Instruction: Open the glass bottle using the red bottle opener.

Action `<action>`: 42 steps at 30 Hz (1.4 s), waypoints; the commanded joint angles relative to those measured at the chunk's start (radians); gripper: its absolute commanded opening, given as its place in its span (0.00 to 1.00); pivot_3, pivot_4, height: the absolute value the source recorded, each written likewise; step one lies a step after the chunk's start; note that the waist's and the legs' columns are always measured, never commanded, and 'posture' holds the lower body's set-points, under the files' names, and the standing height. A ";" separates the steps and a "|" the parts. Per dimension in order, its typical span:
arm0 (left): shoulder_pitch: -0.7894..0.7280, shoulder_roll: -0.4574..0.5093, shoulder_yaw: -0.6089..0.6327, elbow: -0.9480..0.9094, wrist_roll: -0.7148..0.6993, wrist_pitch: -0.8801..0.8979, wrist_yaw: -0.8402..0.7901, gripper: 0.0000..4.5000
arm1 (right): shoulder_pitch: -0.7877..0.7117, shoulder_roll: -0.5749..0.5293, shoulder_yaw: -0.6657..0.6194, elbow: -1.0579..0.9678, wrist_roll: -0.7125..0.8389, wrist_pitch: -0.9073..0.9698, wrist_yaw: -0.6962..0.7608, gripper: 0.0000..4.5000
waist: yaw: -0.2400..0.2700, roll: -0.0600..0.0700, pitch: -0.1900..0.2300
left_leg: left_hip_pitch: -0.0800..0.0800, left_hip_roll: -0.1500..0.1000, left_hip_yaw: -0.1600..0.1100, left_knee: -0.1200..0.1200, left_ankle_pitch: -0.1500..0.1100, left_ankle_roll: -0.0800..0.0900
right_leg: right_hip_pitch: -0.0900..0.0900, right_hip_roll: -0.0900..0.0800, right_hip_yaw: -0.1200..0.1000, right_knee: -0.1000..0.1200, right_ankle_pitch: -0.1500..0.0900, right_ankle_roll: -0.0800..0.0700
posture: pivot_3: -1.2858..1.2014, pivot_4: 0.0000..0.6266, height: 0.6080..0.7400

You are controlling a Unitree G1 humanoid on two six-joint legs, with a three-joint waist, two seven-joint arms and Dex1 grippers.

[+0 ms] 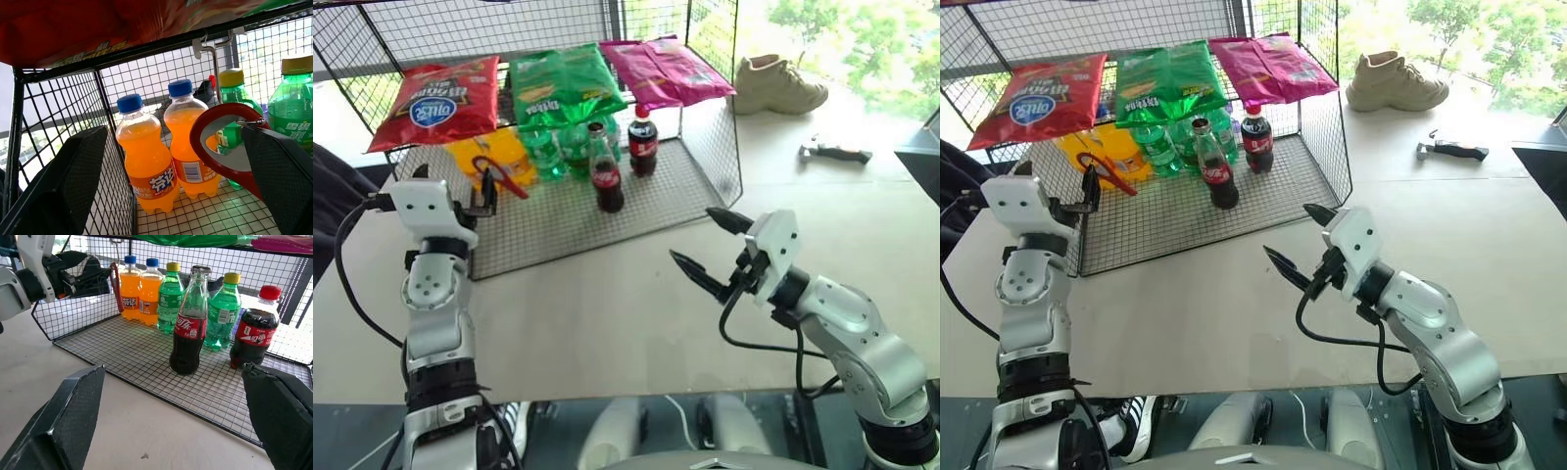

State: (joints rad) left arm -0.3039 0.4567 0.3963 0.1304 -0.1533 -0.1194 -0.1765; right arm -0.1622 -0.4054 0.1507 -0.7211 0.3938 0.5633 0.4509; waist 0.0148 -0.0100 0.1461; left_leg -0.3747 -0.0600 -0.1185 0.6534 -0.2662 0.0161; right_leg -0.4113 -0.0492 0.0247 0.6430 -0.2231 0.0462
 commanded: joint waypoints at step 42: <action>-0.094 -0.037 -0.055 0.129 -0.029 -0.117 -0.073 0.04 | -0.002 0.027 0.013 -0.015 -0.023 -0.048 0.015 1.00 | -0.008 -0.003 -0.001 | -0.005 -0.002 -0.003 -0.001 0.002 -0.004 | -0.003 -0.002 -0.002 -0.001 0.000 -0.001 | 0.52 0.24 1.00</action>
State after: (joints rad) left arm -0.4043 0.4192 0.3398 0.3050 -0.1795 -0.2123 -0.2579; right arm -0.1623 -0.3763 0.1718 -0.6931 0.3654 0.5380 0.4644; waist 0.0070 -0.0135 0.1454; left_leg -0.3793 -0.0625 -0.1215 0.6522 -0.2637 0.0125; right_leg -0.4145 -0.0510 0.0225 0.6416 -0.2229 0.0456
